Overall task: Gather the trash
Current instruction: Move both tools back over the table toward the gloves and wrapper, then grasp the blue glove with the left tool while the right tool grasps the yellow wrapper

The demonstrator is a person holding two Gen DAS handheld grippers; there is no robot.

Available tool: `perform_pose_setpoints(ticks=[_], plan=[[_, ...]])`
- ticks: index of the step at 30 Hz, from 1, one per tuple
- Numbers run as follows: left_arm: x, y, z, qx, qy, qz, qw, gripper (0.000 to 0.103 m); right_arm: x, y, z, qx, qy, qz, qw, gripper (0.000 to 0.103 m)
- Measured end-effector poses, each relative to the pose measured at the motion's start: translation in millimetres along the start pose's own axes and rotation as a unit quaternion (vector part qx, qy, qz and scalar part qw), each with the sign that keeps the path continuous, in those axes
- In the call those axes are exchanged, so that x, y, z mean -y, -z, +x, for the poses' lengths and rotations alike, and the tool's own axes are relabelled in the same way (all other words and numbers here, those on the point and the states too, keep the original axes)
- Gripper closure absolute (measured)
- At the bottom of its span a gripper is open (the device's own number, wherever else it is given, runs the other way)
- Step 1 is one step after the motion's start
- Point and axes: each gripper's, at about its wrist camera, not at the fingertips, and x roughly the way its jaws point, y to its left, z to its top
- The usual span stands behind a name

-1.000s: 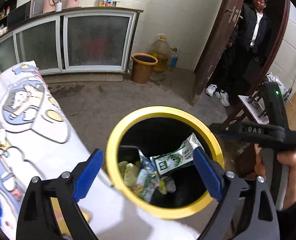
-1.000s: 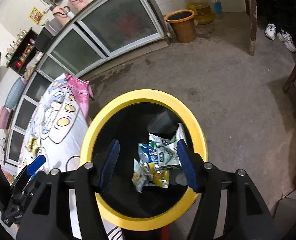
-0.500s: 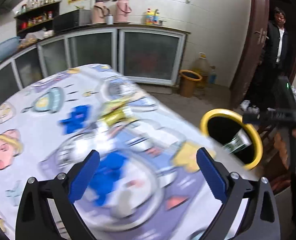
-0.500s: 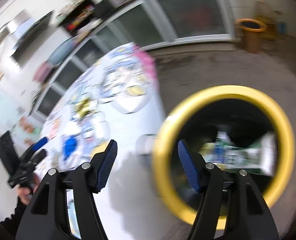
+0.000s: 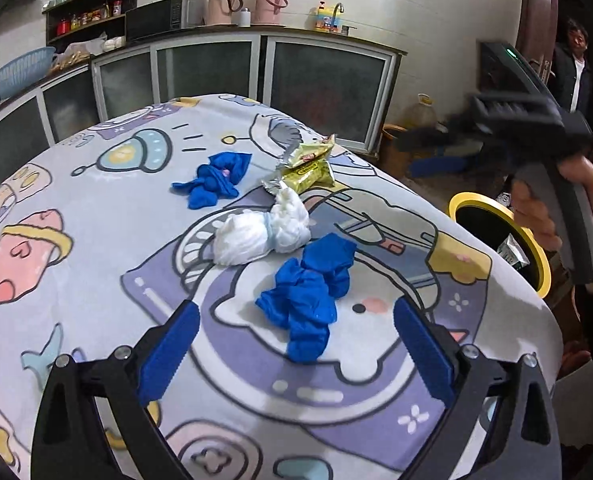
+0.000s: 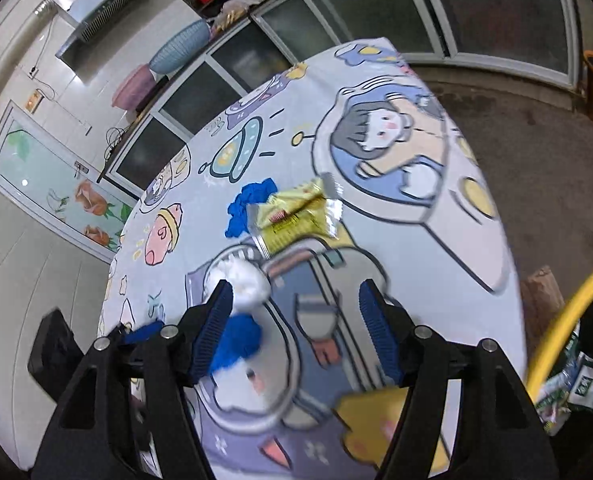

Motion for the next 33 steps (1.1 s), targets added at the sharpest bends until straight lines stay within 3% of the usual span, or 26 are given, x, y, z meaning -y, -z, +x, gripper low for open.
perform_pose_setpoints(ticks=[9,16,21,22,24,25,27,30,33], plan=[[-2,-15,41,-0.035,-0.004,-0.006,0.9994,0.009,-10,-40,54,-0.031,0.018,0.014,0.999,0.036],[-9,-18,65,-0.058,0.010,-0.023,0.9980,0.010,-1,-51,88,-0.052,0.036,0.032,0.997,0.036],[-7,-21,71,-0.056,0.003,-0.024,0.9981,0.026,-1,-57,103,-0.055,0.032,0.040,0.997,0.036],[-5,-21,71,-0.056,-0.002,-0.022,0.9982,0.029,-2,-59,105,-0.055,0.034,0.039,0.997,0.038],[-2,-20,70,-0.053,-0.011,-0.015,0.9984,0.049,-5,-62,110,-0.059,0.044,0.030,0.997,0.051],[-1,-20,69,-0.054,-0.015,-0.013,0.9984,0.054,-6,-63,112,-0.062,0.049,0.026,0.997,0.065],[0,-18,68,-0.056,-0.020,-0.011,0.9982,0.071,-6,-63,116,-0.068,0.055,0.024,0.996,0.068],[3,-16,64,-0.058,-0.021,-0.008,0.9981,0.084,-6,-63,115,-0.065,0.053,0.025,0.996,0.091],[2,-14,57,-0.061,-0.017,-0.019,0.9978,0.086,-14,-60,111,-0.063,0.061,0.005,0.996,0.095]])
